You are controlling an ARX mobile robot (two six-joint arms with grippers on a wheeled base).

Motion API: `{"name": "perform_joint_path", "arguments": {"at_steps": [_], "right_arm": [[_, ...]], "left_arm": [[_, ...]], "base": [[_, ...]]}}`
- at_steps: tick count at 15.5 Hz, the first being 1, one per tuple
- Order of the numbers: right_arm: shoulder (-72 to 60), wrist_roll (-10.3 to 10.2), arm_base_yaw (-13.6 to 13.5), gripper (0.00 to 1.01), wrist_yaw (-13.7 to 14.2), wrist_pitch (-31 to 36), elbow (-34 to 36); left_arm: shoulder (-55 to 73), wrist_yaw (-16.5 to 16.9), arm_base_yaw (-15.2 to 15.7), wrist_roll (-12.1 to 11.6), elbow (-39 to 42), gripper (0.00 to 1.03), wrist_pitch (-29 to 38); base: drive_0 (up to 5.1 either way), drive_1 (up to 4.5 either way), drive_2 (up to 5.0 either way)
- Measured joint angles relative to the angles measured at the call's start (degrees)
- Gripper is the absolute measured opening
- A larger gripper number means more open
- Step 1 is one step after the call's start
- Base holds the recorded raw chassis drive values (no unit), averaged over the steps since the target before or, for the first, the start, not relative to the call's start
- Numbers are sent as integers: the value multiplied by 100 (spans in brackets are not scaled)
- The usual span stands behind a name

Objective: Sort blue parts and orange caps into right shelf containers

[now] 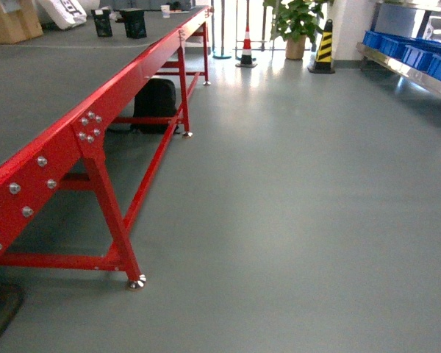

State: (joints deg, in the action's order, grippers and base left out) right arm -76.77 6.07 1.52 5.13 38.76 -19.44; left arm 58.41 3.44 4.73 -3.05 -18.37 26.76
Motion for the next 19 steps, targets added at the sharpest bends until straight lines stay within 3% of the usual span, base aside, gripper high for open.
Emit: {"name": "perform_joint_path", "arguments": {"at_steps": [19], "right_arm": [[0,2,0,43,0,9,0]], "left_arm": [[24,0,-2,0,2,44,-15]], "base": [[469,-231,-218]]}}
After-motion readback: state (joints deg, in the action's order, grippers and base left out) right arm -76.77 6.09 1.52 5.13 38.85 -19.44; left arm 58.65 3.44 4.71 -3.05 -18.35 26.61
